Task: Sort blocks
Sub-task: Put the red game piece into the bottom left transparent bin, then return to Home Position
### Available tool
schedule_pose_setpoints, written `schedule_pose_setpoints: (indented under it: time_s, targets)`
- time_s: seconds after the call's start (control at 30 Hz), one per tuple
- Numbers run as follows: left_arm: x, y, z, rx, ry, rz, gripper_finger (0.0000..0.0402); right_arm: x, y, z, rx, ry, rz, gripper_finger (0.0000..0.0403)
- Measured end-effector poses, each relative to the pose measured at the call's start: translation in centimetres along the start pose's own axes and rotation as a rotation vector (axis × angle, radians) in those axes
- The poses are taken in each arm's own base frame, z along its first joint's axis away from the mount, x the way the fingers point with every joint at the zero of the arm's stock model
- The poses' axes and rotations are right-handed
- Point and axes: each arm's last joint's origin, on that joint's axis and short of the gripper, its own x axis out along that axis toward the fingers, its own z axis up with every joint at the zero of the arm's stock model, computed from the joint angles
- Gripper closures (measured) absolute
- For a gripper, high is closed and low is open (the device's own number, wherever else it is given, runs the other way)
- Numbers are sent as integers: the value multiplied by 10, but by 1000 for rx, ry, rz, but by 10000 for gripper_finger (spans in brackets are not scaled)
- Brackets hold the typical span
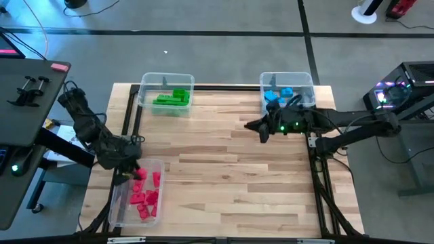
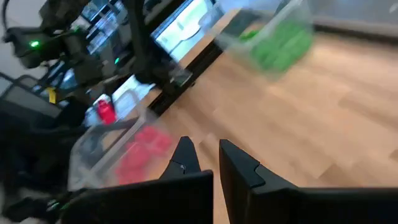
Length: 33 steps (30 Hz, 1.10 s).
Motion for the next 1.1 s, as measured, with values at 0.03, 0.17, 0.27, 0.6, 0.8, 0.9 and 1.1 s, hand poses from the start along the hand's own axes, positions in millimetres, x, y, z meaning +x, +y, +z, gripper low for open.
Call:
schedule_pose_setpoints:
  time_s: [0.03,0.17,0.27,0.6,0.8,0.9,1.1]
  targets:
    - [0,0,-2,16,36,-1,298,1,3,-4,19,15,10,403]
    - [2,-1,-7,51,120,-19,274,4,18,-19,71,72,61,403]
    - [3,-3,-9,107,152,-28,249,5,28,-28,63,95,108,403]
    - [10,-8,-7,195,155,-17,186,-1,45,-38,7,65,172,403]
    - [11,-24,22,441,-243,-59,202,-1,43,-38,-68,67,157,403]
    - [7,-18,51,470,-490,103,227,1,39,-36,-135,64,135,403]
    - [-4,24,113,382,-726,339,318,4,23,-24,-316,66,93,403]
